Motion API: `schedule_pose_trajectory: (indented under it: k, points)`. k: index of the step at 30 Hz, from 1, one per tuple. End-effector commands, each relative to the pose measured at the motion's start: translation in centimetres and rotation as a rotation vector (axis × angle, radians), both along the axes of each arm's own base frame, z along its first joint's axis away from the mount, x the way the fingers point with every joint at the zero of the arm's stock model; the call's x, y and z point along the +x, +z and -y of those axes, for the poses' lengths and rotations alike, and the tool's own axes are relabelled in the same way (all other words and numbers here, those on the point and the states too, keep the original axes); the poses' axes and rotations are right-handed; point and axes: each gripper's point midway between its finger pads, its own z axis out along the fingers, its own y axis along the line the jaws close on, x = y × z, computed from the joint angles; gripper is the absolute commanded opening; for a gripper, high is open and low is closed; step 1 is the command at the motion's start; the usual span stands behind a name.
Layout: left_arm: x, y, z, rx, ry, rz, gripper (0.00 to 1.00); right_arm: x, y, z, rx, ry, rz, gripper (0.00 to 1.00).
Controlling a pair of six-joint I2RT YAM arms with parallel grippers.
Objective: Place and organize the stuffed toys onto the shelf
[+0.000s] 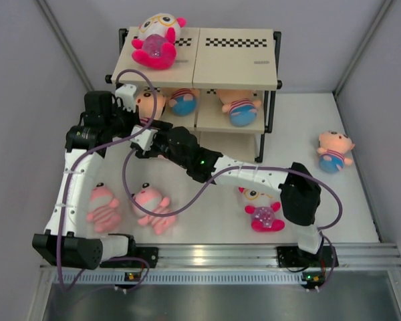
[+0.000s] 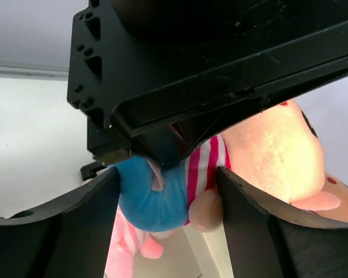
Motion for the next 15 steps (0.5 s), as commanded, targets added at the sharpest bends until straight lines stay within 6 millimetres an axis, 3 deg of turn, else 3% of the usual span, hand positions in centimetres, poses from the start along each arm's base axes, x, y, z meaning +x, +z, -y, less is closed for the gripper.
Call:
schedule_pose_trajectory:
  k: [1,5,8,11,12,13,15]
  points:
    - [0.1,2.7,1.0,-0.033,-0.048,0.106,0.08,0.6,1.2,-0.5,0.046,-0.011,-0.037,0.67]
    - [-0.1,3.2,1.1,-0.038,-0.054,0.118,0.08,1.1,0.6,-0.4,0.022,-0.031,-0.055,0.64]
    - [-0.1,3.2,1.1,-0.043,-0.049,0.117,0.08,1.2,0.8,-0.1,0.028,-0.045,-0.065,0.45]
    - [-0.3,3.4,1.3,-0.054,-0.056,0.119,0.08,1.4,1.1,0.2,0.034,-0.056,-0.082,0.19]
    - [-0.4,3.4,1.3,-0.057,-0.054,0.117,0.09,1.7,1.0,0.4,0.035,-0.061,-0.089,0.07]
    - [-0.4,3.4,1.3,-0.059,-0.056,0.117,0.18,1.7,1.2,0.4,0.046,-0.061,-0.096,0.01]
    - [-0.8,3.7,1.3,-0.058,-0.056,0.130,0.42,2.2,1.6,0.9,0.067,-0.078,-0.103,0.00]
